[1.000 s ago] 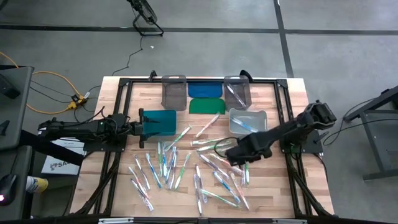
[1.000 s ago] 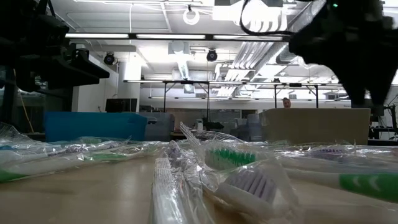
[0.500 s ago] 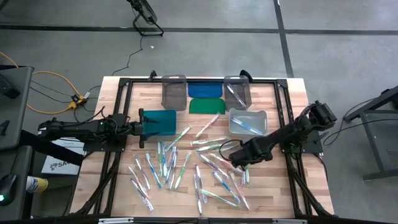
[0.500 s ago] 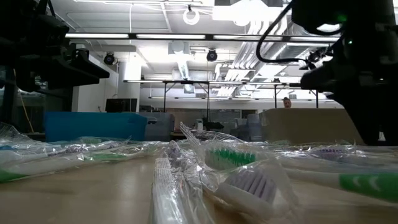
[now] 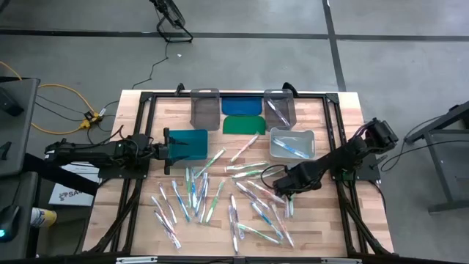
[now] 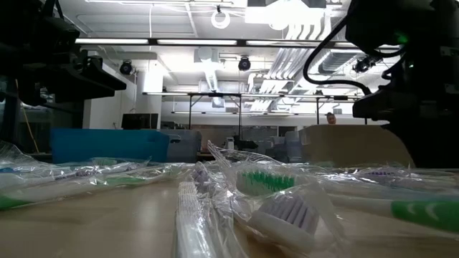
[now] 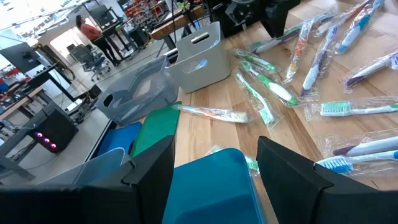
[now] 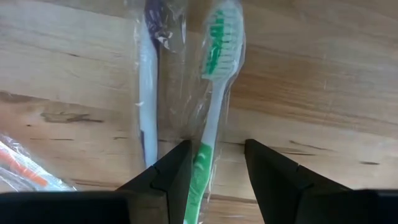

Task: Pick & Place Toothbrushes
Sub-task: Put the green toothbrush into the left black bin

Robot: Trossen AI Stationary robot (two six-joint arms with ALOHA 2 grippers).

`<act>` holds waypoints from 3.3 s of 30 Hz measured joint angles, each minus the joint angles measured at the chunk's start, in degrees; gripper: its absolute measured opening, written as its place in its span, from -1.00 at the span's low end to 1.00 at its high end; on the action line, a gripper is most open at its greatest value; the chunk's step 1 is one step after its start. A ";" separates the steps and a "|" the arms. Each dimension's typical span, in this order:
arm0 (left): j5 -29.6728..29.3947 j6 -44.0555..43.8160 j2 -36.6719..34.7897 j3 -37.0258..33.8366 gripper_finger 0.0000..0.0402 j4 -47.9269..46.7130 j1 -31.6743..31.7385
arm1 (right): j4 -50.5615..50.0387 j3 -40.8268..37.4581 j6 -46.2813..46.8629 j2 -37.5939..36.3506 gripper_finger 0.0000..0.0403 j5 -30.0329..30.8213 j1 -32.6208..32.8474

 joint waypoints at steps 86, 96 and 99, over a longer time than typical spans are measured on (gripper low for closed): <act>-0.01 -0.01 0.00 0.01 0.09 0.00 -0.01 | -5.02 12.78 -115.80 -32.84 -0.99 0.73 -68.04; -0.01 -0.01 0.00 0.02 0.09 0.00 0.00 | 2.14 12.76 -115.70 -30.32 -0.99 -9.36 -63.81; 0.00 -0.02 0.00 0.02 0.09 0.00 -0.02 | 5.17 12.76 -114.14 -28.87 -0.99 -11.15 -60.20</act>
